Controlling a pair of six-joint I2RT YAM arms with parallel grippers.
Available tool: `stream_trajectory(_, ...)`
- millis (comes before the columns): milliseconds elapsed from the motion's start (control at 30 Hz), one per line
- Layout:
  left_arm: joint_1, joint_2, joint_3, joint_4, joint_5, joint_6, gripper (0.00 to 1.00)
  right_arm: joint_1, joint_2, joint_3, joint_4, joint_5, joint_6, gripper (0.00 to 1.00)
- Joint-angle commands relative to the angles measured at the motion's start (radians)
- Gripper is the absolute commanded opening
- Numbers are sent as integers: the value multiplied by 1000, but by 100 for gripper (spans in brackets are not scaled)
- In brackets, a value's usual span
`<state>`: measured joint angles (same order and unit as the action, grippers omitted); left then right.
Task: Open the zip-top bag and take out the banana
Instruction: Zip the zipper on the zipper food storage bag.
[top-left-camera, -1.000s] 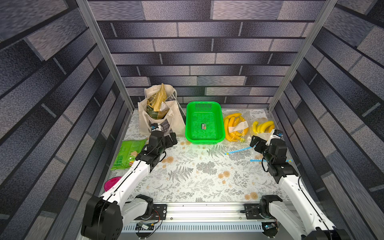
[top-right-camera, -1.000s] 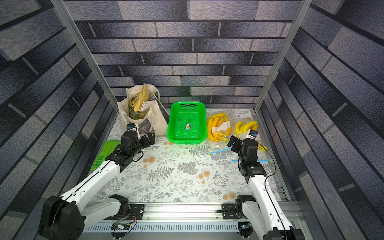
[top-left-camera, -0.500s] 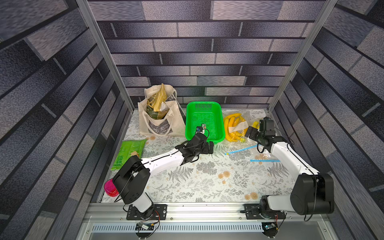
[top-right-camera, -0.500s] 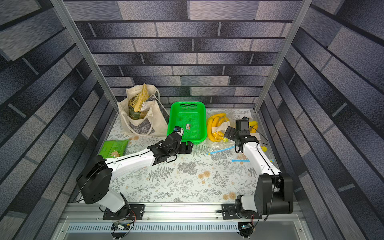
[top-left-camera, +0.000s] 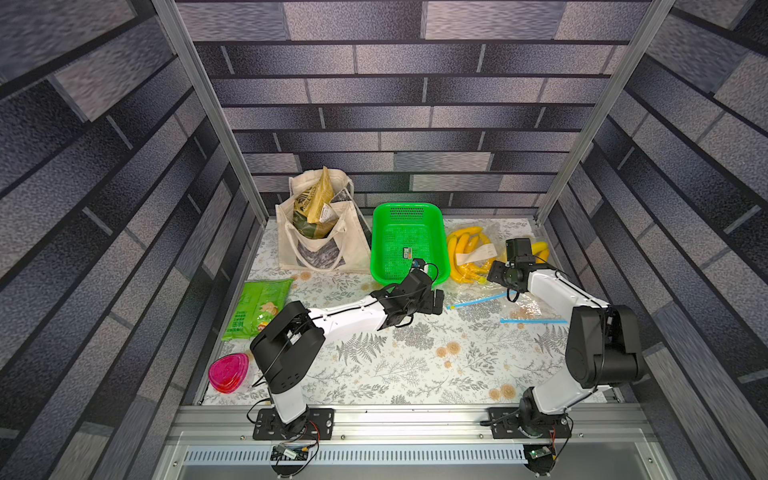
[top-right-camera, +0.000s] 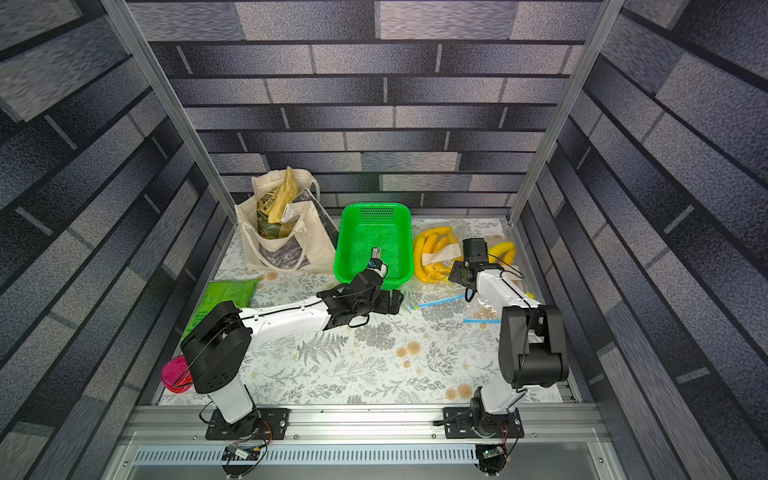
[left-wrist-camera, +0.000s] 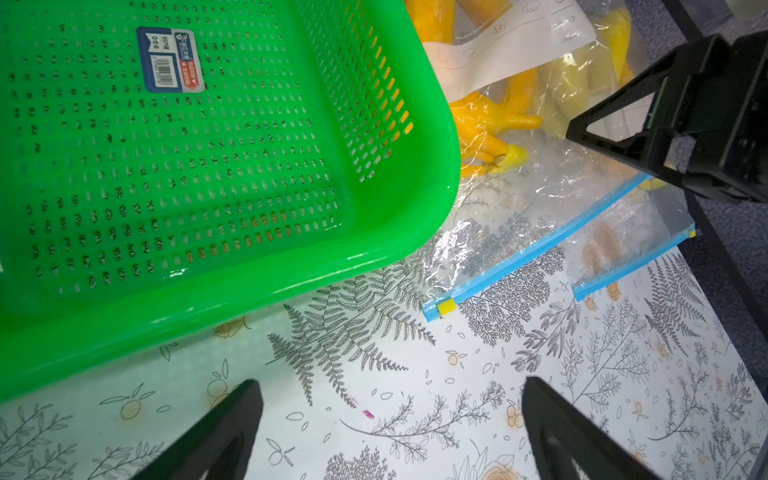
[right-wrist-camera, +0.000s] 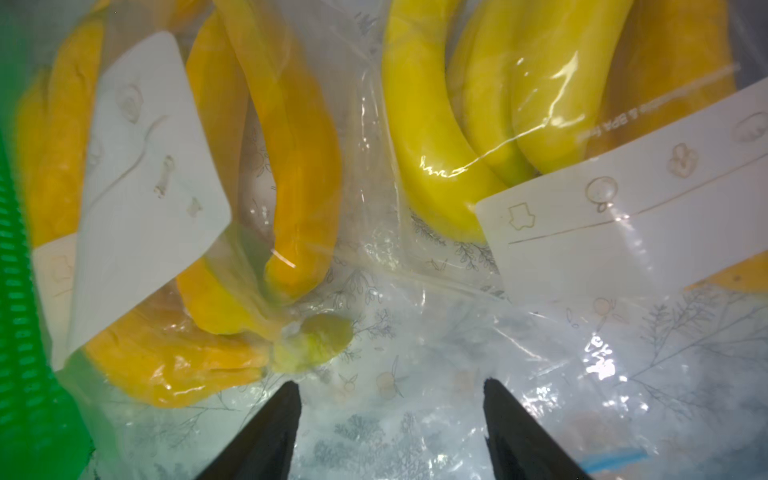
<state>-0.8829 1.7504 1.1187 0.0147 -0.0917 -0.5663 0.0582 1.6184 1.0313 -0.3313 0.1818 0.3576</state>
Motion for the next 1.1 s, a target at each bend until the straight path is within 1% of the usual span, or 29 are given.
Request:
stream_trajectory(0, -5, 31, 43, 6, 14, -7, 100, -7, 17, 6, -3, -3, 4, 59)
stream_trajectory(67, -11, 49, 61, 3, 14, -4, 100, -7, 15, -16, 9, 2, 13, 46)
stream_trajectory(100, -11, 57, 69, 0, 13, -2, 100, -8, 12, -25, 14, 8, 16, 42)
stream_trajectory(233, -14, 97, 101, -5, 11, 0, 100, -7, -9, -77, 45, 10, 36, 21)
stream_trajectory(267, -14, 104, 107, -7, 12, 1, 100, -8, -12, -83, 47, 13, 40, 18)
stream_trajectory(300, -16, 113, 114, -8, 12, -1, 100, -8, -19, -89, 45, 17, 44, 17)
stream_trajectory(333, -15, 123, 122, -9, 11, -2, 100, -8, -31, -99, 43, 20, 48, 18)
stream_trajectory(433, -17, 155, 150, -16, 16, -1, 100, -11, -106, -136, 54, 24, 53, 33)
stream_trajectory(500, -21, 178, 174, -20, 17, 4, 100, -24, -146, -140, 31, 24, 55, 40)
stream_trajectory(600, -30, 220, 215, -33, 20, 12, 100, -58, -211, -173, 30, 23, 78, 56)
stream_trajectory(733, -45, 281, 278, -51, 28, 20, 100, -120, -261, -221, 51, 4, 123, 69)
stream_trajectory(767, -47, 293, 289, -54, 29, 23, 100, -137, -259, -226, 56, -15, 132, 71)
stream_trajectory(867, -51, 325, 320, -60, 39, 25, 100, -195, -231, -246, 102, -125, 167, 79)
stream_trajectory(933, -50, 338, 331, -57, 46, 26, 100, -222, -215, -285, 184, -195, 201, 85)
stream_trajectory(1000, -50, 347, 339, -55, 50, 27, 100, -234, -188, -301, 238, -272, 218, 86)
stream_trajectory(1067, -49, 354, 343, -53, 52, 27, 100, -235, -166, -312, 280, -316, 232, 86)
